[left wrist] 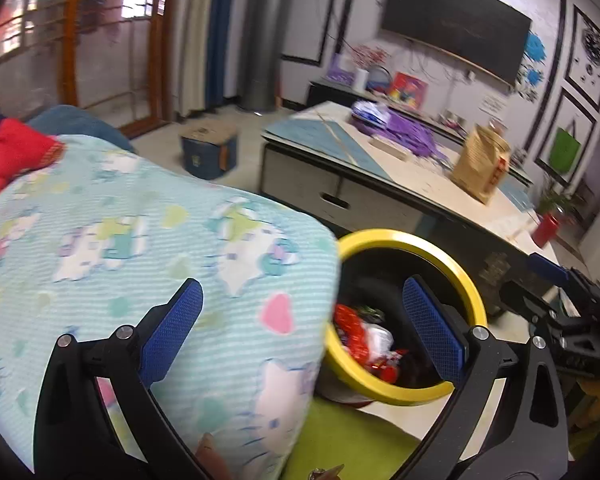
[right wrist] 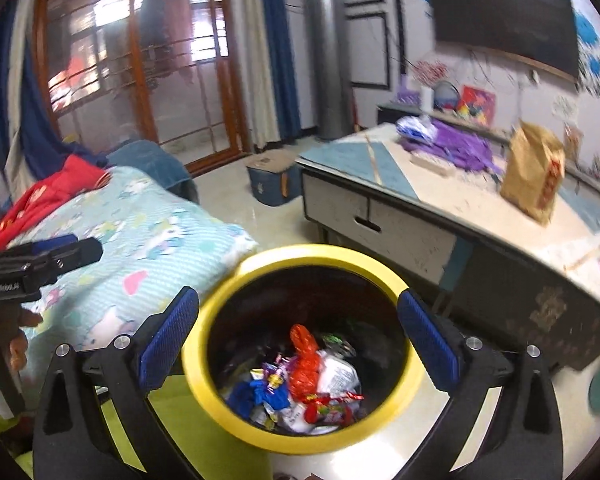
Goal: Collect trash
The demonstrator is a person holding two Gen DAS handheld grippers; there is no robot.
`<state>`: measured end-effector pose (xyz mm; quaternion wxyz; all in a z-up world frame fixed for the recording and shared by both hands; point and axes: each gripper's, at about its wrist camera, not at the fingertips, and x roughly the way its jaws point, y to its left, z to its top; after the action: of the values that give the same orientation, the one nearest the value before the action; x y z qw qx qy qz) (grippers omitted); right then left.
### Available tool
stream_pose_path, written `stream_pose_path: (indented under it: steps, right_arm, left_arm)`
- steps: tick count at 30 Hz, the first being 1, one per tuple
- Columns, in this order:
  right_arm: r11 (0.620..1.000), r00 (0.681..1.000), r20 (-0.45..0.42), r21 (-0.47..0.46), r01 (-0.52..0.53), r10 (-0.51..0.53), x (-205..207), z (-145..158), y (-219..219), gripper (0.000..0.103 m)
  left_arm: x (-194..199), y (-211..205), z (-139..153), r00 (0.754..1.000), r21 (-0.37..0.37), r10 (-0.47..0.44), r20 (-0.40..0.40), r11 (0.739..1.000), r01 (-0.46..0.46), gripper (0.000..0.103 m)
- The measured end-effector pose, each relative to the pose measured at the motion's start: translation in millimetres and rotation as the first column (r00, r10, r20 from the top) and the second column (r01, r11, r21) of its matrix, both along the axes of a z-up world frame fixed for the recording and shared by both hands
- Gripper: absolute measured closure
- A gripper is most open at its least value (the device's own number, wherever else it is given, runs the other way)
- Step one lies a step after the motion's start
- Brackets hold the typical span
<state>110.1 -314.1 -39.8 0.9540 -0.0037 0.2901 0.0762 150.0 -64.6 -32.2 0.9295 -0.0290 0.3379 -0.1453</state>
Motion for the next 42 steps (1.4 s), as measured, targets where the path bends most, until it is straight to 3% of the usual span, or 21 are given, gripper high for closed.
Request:
stream_pose_path:
  steps: [7,14,18,23,27,31,42]
  right_arm:
    - [1.000,0.985,0.170,-0.019,0.002,0.001,-19,17,46,0.006]
    - [0.998,0.928,0.371,-0.064,-0.024,0.046,-52,31,82,0.006]
    - [0.998,0.896,0.440,-0.056,-0.038,0.059,-71,32,92,0.006]
    - [1.000,0.888,0.460,-0.008,-0.007,0.009,-81,31,88,0.006]
    - [0.999,0.909,0.416,0.024,0.031,-0.039,-84,19,82,0.006]
    - [1.000,0.924,0.383,0.003,0.004,-0.005,-82,9,91,0.006]
    - [1.000,0.927,0.375,-0.006,-0.018,0.018,-83,7,96,0.006]
  left_arm:
    - [-33,40,16,0.991,0.027,0.090,0.096,0.995,-0.093,0.011]
    - [-66,64,30,0.966,0.040,0.161,0.203,0.984,-0.172,0.011]
    - [-86,69,32,0.947,0.048,0.171,0.271,0.981,-0.190,0.011]
    - [-107,74,24,0.939,0.034,0.179,0.294,0.980,-0.197,0.011]
    - [-119,79,15,0.931,0.002,0.215,0.294,0.974,-0.225,0.011]
    - [-117,80,10,0.932,0.010,0.226,0.283,0.971,-0.239,0.011]
    - [-117,83,9,0.932,-0.003,0.233,0.279,0.970,-0.241,0.011]
